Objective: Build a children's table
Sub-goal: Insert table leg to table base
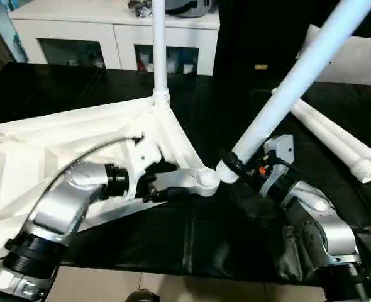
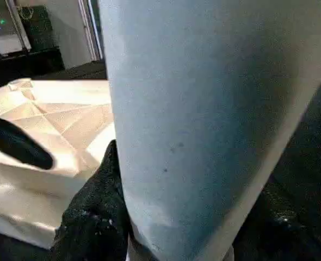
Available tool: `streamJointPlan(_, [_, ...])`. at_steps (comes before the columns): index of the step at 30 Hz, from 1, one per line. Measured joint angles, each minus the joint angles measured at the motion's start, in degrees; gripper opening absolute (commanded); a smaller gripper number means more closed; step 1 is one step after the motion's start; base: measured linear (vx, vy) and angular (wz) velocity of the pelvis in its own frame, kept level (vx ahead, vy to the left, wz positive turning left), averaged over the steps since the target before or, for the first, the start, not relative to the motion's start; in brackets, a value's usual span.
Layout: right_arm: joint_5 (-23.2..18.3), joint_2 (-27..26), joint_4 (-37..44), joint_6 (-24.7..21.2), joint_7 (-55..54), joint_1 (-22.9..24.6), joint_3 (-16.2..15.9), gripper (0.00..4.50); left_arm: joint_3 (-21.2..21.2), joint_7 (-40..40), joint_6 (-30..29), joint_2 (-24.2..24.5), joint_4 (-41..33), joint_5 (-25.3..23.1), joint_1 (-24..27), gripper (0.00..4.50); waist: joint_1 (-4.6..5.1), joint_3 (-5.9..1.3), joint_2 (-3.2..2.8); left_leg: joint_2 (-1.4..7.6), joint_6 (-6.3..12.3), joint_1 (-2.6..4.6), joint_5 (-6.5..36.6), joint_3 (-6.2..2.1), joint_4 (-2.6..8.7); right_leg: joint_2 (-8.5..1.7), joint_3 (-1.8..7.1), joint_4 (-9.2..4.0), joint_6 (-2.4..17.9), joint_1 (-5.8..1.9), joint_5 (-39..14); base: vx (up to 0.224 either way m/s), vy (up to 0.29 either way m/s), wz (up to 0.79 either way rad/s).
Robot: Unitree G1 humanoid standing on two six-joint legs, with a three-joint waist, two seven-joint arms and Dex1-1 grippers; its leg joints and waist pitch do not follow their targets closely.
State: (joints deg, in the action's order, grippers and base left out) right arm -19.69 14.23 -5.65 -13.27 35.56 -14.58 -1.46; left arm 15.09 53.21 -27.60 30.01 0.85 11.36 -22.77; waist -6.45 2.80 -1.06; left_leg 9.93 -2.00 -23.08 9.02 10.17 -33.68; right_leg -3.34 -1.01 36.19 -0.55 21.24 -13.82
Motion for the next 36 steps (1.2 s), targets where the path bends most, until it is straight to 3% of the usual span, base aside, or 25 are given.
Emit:
streamJointPlan(3, [0.03,0.37,0.19,-1.31,0.8,-0.02,-1.06,1.91,0.38,-2.61,0.69,-1.21,2.27,-1.61,0.11,3.36,-0.04,0.0,0.0,0.0,0.0,0.0,0.0,0.0,0.0,0.0,0.0,0.0,0.0,0.0,0.01,0.0,0.0,0.0])
streamJointPlan(11, [0.05,0.53,0.42,-5.43,0.52,-2.07,-1.69,1.91,1.64,-3.94,2.3,-3.64,5.87,-2.87,0.1,3.35,-0.1,0.0,0.0,0.0,0.0,-0.08,-0.01,0.02,-0.01,0.0,0.01,-0.02,0.0,0.07,0.0,0.0,0.0,0.0])
streamJointPlan(16, [0.1,1.31,0.42,-6.59,0.99,-2.59,-2.17,1.91,2.1,-4.07,2.95,-4.45,7.77,-3.5,0.1,2.9,-0.14,0.0,0.0,0.0,0.0,-0.08,-0.01,0.02,-0.01,0.0,0.02,-0.02,0.0,0.06,0.0,0.0,0.0,0.0])
streamJointPlan(26, [1.34,2.02,-0.51,-7.29,4.15,-6.22,-4.22,1.91,2.42,-3.99,3.78,-4.68,9.11,-4.43,0.09,2.19,-0.1,-0.01,0.03,0.0,0.01,-0.07,-0.01,0.03,-0.02,0.0,0.02,0.0,0.0,0.07,0.0,0.0,0.0,0.0])
streamJointPlan(36, [1.99,0.0,-6.42,-5.99,6.32,-8.8,-5.87,1.91,3.11,-2.21,5.55,-3.59,9.78,-5.61,-0.28,1.48,-0.16,-0.01,0.05,0.0,0.01,-0.08,-0.01,0.03,-0.06,0.0,0.02,0.0,0.0,0.07,0.0,0.0,0.0,0.0])
